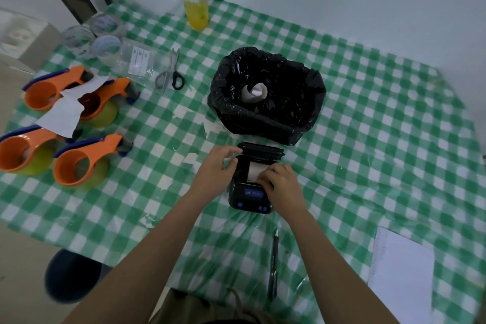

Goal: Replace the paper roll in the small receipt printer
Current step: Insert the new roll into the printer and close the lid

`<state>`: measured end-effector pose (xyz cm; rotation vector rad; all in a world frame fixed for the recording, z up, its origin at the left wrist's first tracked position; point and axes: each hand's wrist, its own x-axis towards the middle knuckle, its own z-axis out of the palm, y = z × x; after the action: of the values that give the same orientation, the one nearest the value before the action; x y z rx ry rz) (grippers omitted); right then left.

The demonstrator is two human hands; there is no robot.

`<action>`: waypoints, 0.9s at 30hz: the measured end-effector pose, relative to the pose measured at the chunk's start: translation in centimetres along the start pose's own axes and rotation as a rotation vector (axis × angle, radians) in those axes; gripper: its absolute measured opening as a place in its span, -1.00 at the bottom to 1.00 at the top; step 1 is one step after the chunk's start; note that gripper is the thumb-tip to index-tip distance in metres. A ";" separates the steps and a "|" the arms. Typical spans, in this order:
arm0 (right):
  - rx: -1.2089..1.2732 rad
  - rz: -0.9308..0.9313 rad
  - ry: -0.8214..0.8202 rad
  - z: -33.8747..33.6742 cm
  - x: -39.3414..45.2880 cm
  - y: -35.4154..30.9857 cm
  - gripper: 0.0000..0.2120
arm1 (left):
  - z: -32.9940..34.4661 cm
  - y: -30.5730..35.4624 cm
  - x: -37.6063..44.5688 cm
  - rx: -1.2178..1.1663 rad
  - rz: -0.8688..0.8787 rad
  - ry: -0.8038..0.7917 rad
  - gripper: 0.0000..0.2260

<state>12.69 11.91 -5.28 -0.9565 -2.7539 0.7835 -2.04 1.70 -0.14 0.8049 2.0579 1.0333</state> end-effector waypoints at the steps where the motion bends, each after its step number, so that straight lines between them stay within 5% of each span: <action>1: 0.007 -0.003 -0.008 -0.1 0.0 -0.1 -0.95 | 0.1 -0.1 0.2 0.040 0.025 0.012 -0.75; 10: 0.014 0.030 -0.010 0.1 -0.7 -0.6 -0.89 | 1.4 0.5 1.9 0.340 0.177 -0.115 -0.45; 27: 0.079 0.034 0.143 0.0 -3.1 -0.9 -0.93 | 1.6 -1.5 -0.7 0.340 0.243 -0.079 -0.69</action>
<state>14.67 9.45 -4.65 -1.0051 -2.5724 0.7899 -0.68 1.11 -1.94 1.2734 2.1337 0.7681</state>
